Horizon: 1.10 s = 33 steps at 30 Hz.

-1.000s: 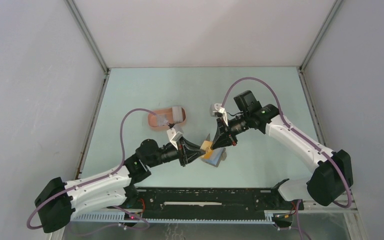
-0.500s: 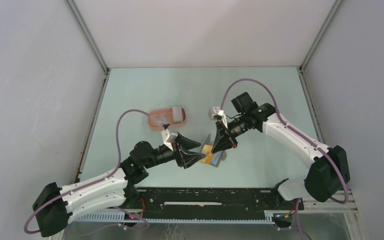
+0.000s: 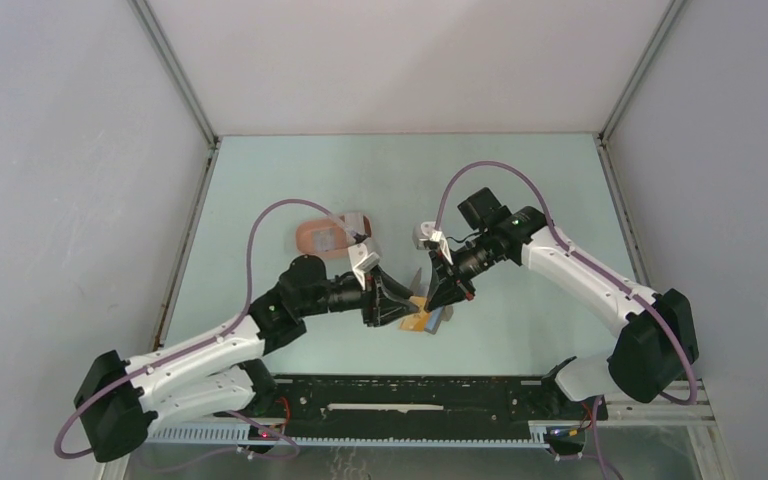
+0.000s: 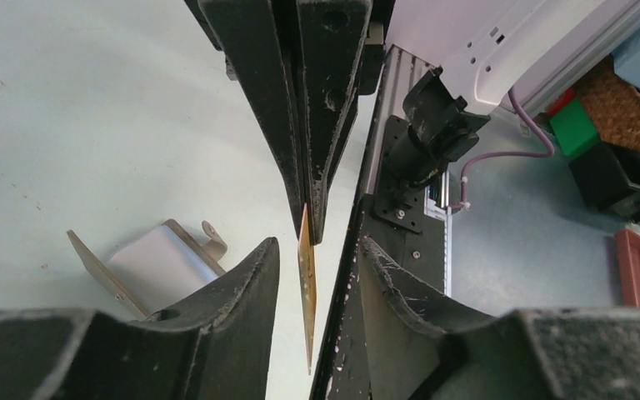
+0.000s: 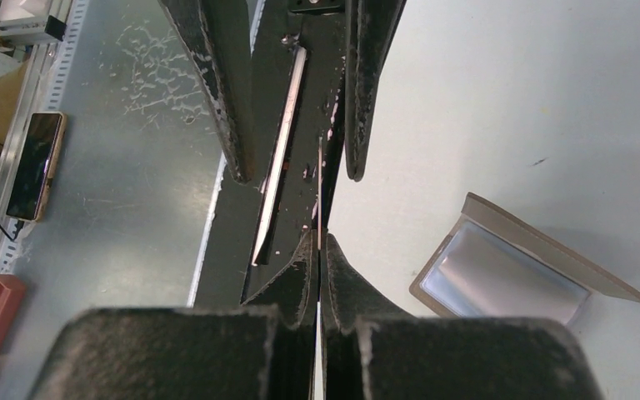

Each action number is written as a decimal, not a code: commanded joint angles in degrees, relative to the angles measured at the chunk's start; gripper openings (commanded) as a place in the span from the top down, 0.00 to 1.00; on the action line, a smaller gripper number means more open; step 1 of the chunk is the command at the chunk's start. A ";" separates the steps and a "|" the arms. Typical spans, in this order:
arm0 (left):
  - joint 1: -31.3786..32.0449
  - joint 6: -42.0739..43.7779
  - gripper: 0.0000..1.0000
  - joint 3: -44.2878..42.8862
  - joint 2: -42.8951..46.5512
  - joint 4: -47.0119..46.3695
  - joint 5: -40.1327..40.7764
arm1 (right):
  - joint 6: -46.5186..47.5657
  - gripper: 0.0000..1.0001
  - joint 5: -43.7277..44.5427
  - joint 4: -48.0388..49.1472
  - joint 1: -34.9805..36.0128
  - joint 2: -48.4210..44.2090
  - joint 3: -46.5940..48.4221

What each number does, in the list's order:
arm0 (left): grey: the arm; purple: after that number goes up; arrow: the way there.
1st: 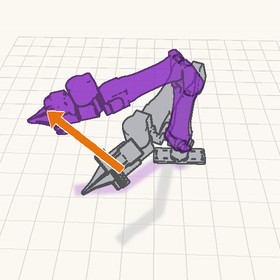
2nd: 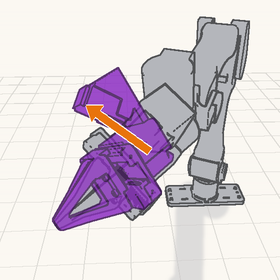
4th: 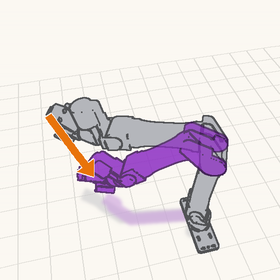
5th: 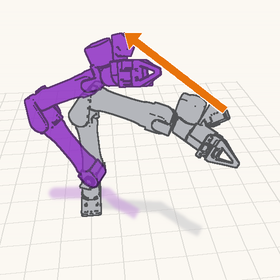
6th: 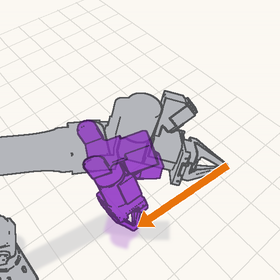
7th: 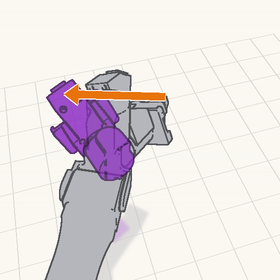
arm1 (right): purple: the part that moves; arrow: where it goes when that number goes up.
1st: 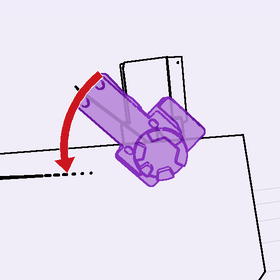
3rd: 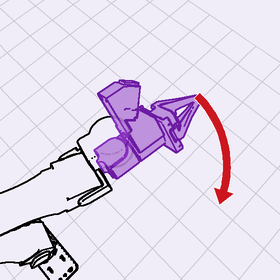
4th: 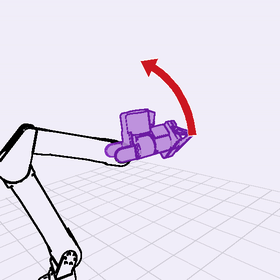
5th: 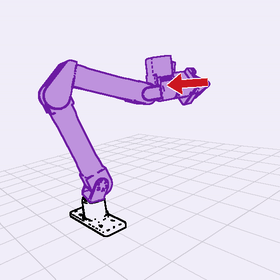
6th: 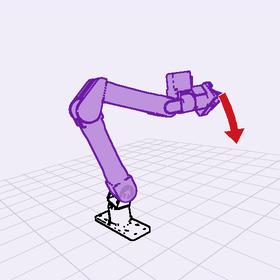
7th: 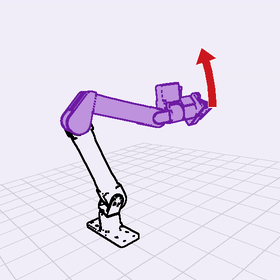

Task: Put the credit cards into the card holder
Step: Pick up the credit card from the storage box.

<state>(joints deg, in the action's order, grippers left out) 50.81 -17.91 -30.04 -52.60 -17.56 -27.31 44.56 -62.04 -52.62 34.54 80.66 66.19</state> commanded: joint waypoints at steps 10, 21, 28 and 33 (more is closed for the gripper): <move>-0.36 3.41 0.71 -7.18 -4.61 6.38 -4.74 | 1.96 1.00 0.38 -1.12 0.57 -0.24 2.89; -3.60 -2.91 1.00 2.56 0.49 0.10 0.07 | 7.69 0.44 4.44 -4.77 -2.31 -5.04 3.24; -3.93 -5.95 1.00 11.80 7.22 -4.47 7.42 | 31.43 0.35 9.15 1.11 -4.03 -14.99 -13.15; -4.02 -4.77 1.00 12.82 8.82 -2.30 10.66 | 30.53 0.53 23.80 15.61 5.19 -11.00 -19.11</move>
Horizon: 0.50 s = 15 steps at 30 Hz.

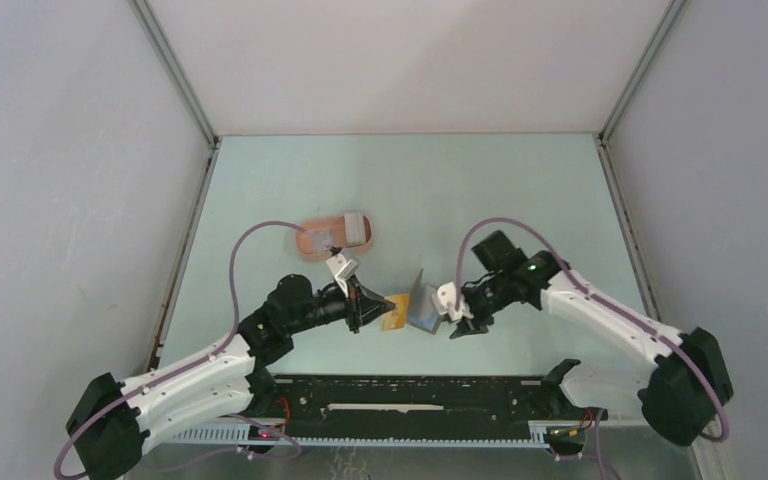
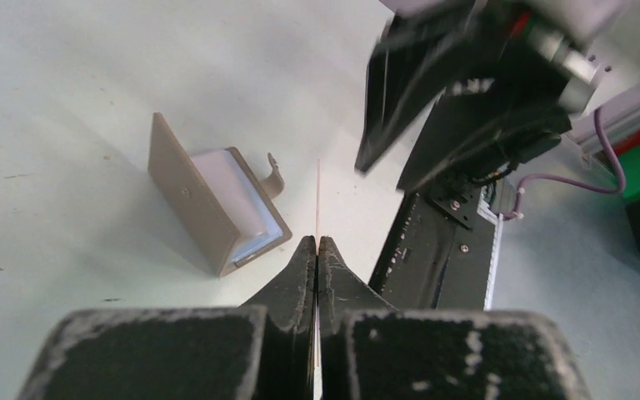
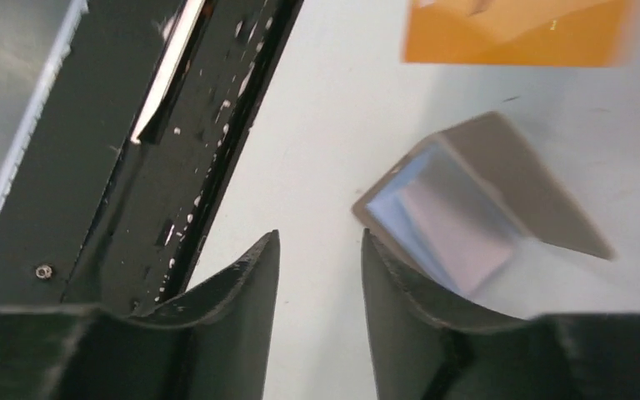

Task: Put the credit cards into the card holder
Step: Pick up the credit card from the storage box, then insert the credit card into the card holder.

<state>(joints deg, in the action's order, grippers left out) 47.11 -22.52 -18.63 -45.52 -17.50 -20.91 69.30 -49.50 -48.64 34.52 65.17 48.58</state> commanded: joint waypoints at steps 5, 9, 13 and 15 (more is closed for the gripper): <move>-0.27 -0.26 1.00 3.27 1.96 -2.91 6.18 | 2.89 0.87 18.42 16.97 9.54 12.62 -1.48; -0.32 0.56 1.00 3.93 2.55 -1.54 8.23 | 1.28 0.95 21.54 19.63 11.69 16.51 -1.48; -0.38 1.33 1.00 4.43 3.89 0.01 9.75 | -0.25 0.97 23.86 22.09 13.04 19.15 -1.48; -0.43 1.45 1.00 4.79 4.62 0.30 9.62 | -0.57 0.97 24.45 22.80 13.32 19.91 -1.47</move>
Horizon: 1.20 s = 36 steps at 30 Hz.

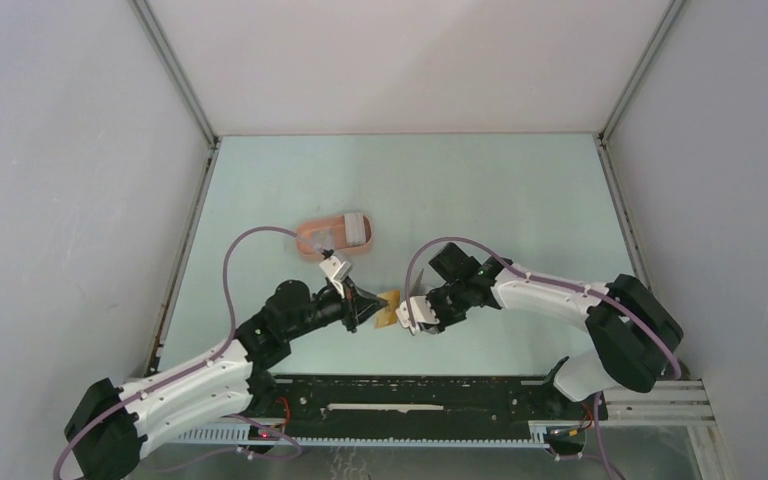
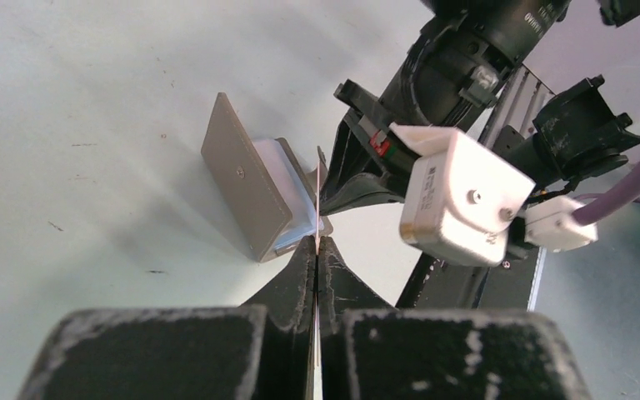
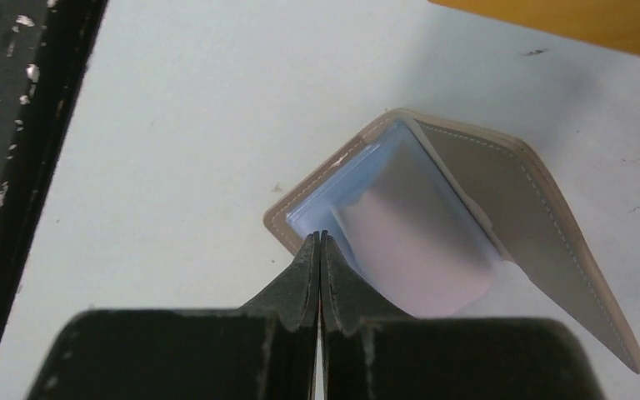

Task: Put the credit cards into the card holder
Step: Insert the credit card into the card holder.

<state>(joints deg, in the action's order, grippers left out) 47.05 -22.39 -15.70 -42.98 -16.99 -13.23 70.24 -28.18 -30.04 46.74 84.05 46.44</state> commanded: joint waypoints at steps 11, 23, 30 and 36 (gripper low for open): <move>-0.38 -0.31 1.00 5.24 5.45 -4.09 -1.94 | -10.28 0.89 9.05 13.87 1.34 2.04 1.39; -0.38 -2.34 1.00 7.54 0.68 -13.40 -5.12 | -18.14 0.74 11.14 18.12 0.21 6.07 5.32; -0.44 -1.22 1.00 7.78 -4.79 -19.11 -5.32 | -23.89 0.73 3.49 13.09 -3.67 8.75 11.11; -0.38 3.23 1.00 4.77 -9.58 -20.18 -5.05 | -28.10 0.74 -0.24 6.38 -5.34 12.80 17.08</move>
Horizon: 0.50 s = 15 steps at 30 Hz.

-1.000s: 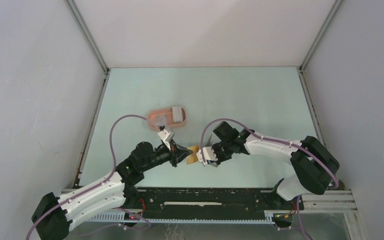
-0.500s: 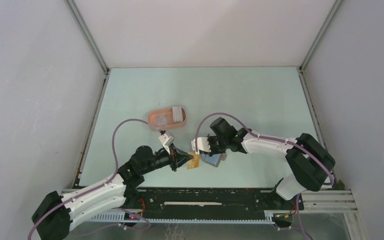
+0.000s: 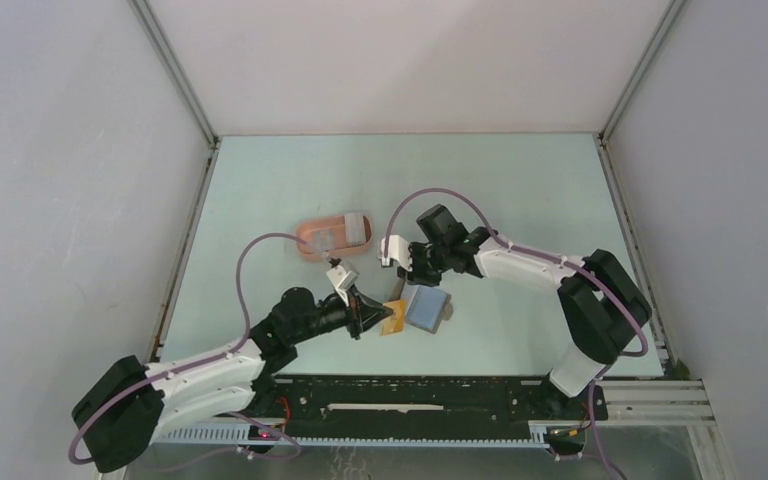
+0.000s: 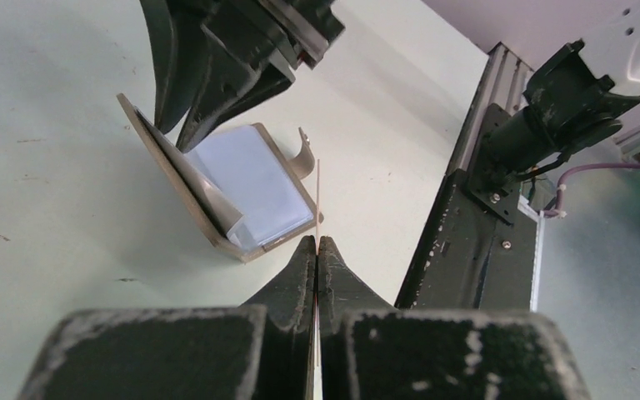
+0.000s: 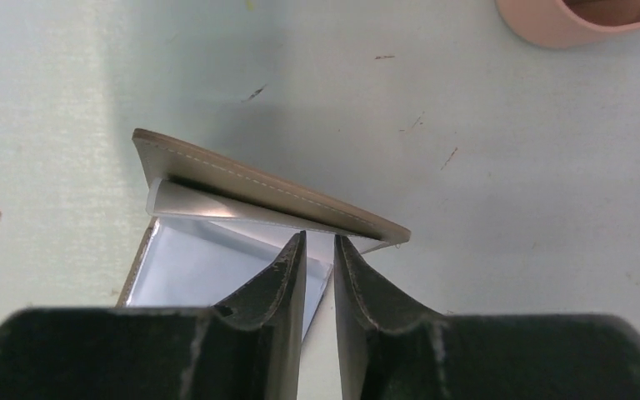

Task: Put the credit cards into the card holder
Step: Insert the credit card into the card holder.

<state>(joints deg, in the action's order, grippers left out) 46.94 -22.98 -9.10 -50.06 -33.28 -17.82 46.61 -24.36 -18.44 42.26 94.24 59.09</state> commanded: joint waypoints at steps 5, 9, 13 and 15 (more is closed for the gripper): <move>-0.26 4.75 1.00 -5.16 -8.90 -5.25 -0.31 | -8.04 0.76 -4.48 -12.04 -1.57 8.18 10.57; -0.18 3.21 1.00 -6.09 -13.89 -9.99 -0.34 | -9.71 0.76 -5.32 -15.26 -1.80 10.59 13.68; -0.18 1.99 1.00 -7.10 -18.39 -13.87 0.44 | -11.18 0.76 -7.80 -16.60 -2.47 11.85 15.19; -0.25 1.72 1.00 -7.79 -20.15 -15.36 1.17 | -11.77 0.76 -9.02 -17.11 -2.77 12.30 15.84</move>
<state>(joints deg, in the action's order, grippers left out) 46.94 -20.88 -12.53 -67.79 -41.67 -17.91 37.56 -29.65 -32.67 40.14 106.10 72.01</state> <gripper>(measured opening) 0.008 0.240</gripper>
